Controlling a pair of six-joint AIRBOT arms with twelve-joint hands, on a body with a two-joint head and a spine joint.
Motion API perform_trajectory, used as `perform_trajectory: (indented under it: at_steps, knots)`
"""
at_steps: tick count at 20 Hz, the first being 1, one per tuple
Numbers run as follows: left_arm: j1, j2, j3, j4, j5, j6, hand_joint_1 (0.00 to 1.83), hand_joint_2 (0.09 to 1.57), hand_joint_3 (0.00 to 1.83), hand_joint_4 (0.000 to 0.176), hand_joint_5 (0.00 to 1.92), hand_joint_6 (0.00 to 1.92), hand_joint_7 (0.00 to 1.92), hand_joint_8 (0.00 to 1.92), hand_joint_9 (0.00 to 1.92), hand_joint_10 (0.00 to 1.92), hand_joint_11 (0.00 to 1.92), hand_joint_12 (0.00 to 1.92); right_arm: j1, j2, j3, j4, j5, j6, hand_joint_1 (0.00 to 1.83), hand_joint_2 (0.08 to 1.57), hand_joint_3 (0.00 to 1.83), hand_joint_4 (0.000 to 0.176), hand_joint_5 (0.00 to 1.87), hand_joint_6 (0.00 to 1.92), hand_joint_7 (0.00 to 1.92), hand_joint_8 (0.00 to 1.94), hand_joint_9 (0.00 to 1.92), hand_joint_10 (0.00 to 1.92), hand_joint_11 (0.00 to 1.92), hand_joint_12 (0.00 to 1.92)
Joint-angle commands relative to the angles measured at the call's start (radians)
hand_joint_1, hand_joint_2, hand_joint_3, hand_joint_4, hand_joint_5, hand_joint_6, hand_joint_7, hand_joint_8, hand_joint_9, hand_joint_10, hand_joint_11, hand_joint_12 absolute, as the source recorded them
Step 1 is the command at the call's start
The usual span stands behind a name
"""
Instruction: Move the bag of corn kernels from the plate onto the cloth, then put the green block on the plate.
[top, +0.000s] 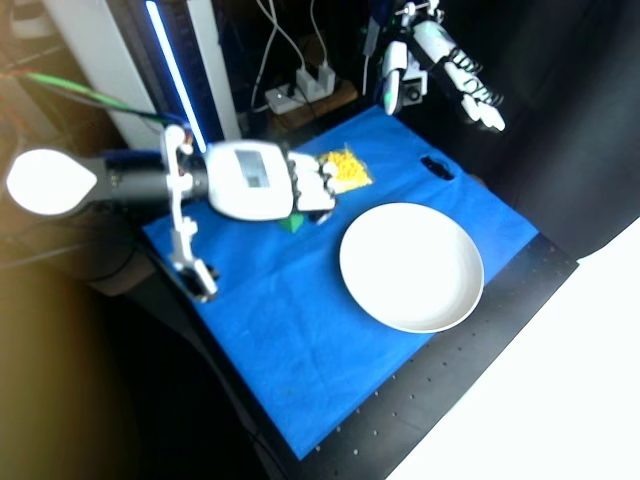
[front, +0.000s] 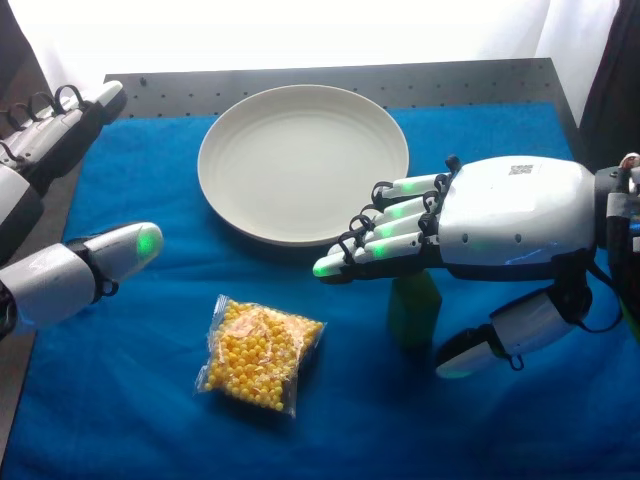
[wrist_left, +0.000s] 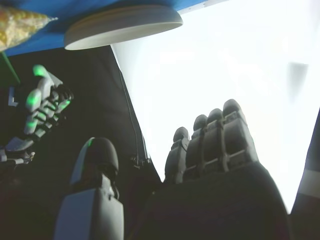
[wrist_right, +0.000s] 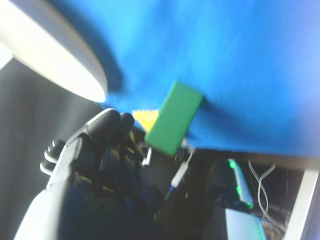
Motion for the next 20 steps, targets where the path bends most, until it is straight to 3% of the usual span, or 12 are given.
perform_trajectory:
  at_steps: [1, 3, 5, 6, 7, 8, 9, 10, 12, 15, 19, 20]
  knots:
    - [-0.002, 0.005, 0.002, 0.019, -0.128, -0.006, 0.33, 1.21, 0.01, 0.099, 0.0, 0.0, 0.0, 0.0, 0.0, 0.0, 0.0, 0.0, 0.003, -0.001, 0.003, 0.043, 0.049, 0.007, 0.75, 1.12, 0.01, 0.0, 0.19, 0.0, 0.28, 0.0, 0.23, 0.66, 0.0, 1.68]
    - [0.0, 0.004, 0.001, 0.017, -0.132, -0.006, 0.33, 1.23, 0.01, 0.1, 0.0, 0.0, 0.0, 0.0, 0.0, 0.0, 0.0, 0.0, 0.0, -0.001, 0.006, 0.044, 0.038, 0.007, 0.78, 1.14, 0.01, 0.0, 0.24, 0.02, 0.34, 0.01, 0.27, 0.61, 0.0, 1.68]
    - [0.0, 0.004, 0.001, 0.017, -0.133, -0.007, 0.36, 1.25, 0.01, 0.118, 0.0, 0.0, 0.0, 0.0, 0.0, 0.0, 0.0, 0.0, -0.003, -0.007, 0.011, 0.044, 0.033, 0.007, 0.93, 1.23, 0.01, 0.0, 0.58, 0.12, 0.83, 0.16, 0.6, 0.82, 0.32, 1.61]
    - [0.0, 0.004, 0.001, 0.017, -0.134, -0.007, 0.36, 1.25, 0.01, 0.118, 0.0, 0.0, 0.0, 0.0, 0.0, 0.0, 0.0, 0.0, -0.004, -0.01, 0.013, 0.044, 0.032, 0.007, 0.93, 1.23, 0.01, 0.0, 0.58, 0.12, 0.83, 0.16, 0.6, 0.82, 0.32, 1.61]
    - [0.001, 0.004, 0.001, 0.016, -0.135, -0.007, 0.39, 1.26, 0.01, 0.108, 0.0, 0.0, 0.0, 0.0, 0.0, 0.0, 0.0, 0.0, -0.005, -0.013, 0.015, 0.048, 0.032, 0.007, 1.19, 1.2, 0.0, 0.0, 0.79, 0.97, 0.92, 0.99, 1.03, 1.12, 0.86, 1.54]
    - [0.001, 0.004, 0.001, 0.015, -0.135, -0.007, 0.39, 1.26, 0.01, 0.108, 0.0, 0.0, 0.0, 0.0, 0.0, 0.0, 0.0, 0.0, -0.005, -0.014, 0.016, 0.049, 0.032, 0.007, 1.19, 1.2, 0.0, 0.0, 0.79, 0.97, 0.92, 0.99, 1.03, 1.12, 0.86, 1.54]
    - [0.001, 0.004, 0.001, 0.014, -0.135, -0.007, 0.39, 1.26, 0.01, 0.112, 0.0, 0.0, 0.0, 0.0, 0.0, 0.0, 0.0, 0.0, -0.005, -0.015, 0.017, 0.052, 0.032, 0.007, 1.22, 1.2, 0.0, 0.0, 0.79, 1.19, 0.87, 1.22, 1.12, 1.29, 1.0, 1.66]
    - [0.002, 0.004, 0.001, 0.013, -0.135, -0.007, 0.35, 1.26, 0.01, 0.112, 0.0, 0.0, 0.0, 0.0, 0.0, 0.0, 0.0, 0.0, -0.005, -0.015, 0.019, 0.057, 0.032, 0.007, 1.23, 1.22, 0.0, 0.0, 0.72, 1.14, 0.86, 1.44, 1.09, 1.5, 1.1, 1.76]
    - [0.003, 0.002, 0.001, 0.011, -0.135, -0.007, 0.32, 1.28, 0.02, 0.087, 0.0, 0.0, 0.0, 0.0, 0.0, 0.0, 0.0, 0.0, -0.004, -0.015, 0.025, 0.081, 0.045, 0.006, 1.23, 1.23, 0.0, 0.0, 0.67, 1.23, 0.89, 1.4, 1.0, 1.37, 0.94, 1.65]
    - [0.004, 0.001, 0.001, 0.01, -0.135, -0.007, 0.35, 1.27, 0.0, 0.132, 0.0, 0.0, 0.0, 0.0, 0.0, 0.0, 0.0, 0.0, 0.001, -0.001, 0.028, 0.122, 0.086, 0.005, 1.22, 1.24, 0.0, 0.0, 0.67, 1.21, 0.87, 1.44, 1.02, 1.4, 0.93, 1.71]
    - [0.006, 0.0, 0.001, 0.008, -0.136, -0.008, 0.36, 1.27, 0.0, 0.123, 0.0, 0.0, 0.0, 0.0, 0.0, 0.0, 0.0, 0.0, 0.115, 0.028, 0.035, 0.133, 0.105, -0.003, 1.2, 1.27, 0.0, 0.0, 0.61, 1.31, 0.81, 1.51, 1.08, 1.44, 1.02, 1.74]
    - [0.007, -0.001, 0.002, 0.008, -0.136, -0.008, 0.38, 1.27, 0.0, 0.133, 0.0, 0.0, 0.0, 0.0, 0.0, 0.0, 0.0, 0.0, 0.142, 0.029, 0.043, 0.133, 0.105, -0.005, 1.2, 1.26, 0.0, 0.0, 0.57, 1.39, 0.87, 1.4, 1.05, 1.19, 0.88, 1.6]
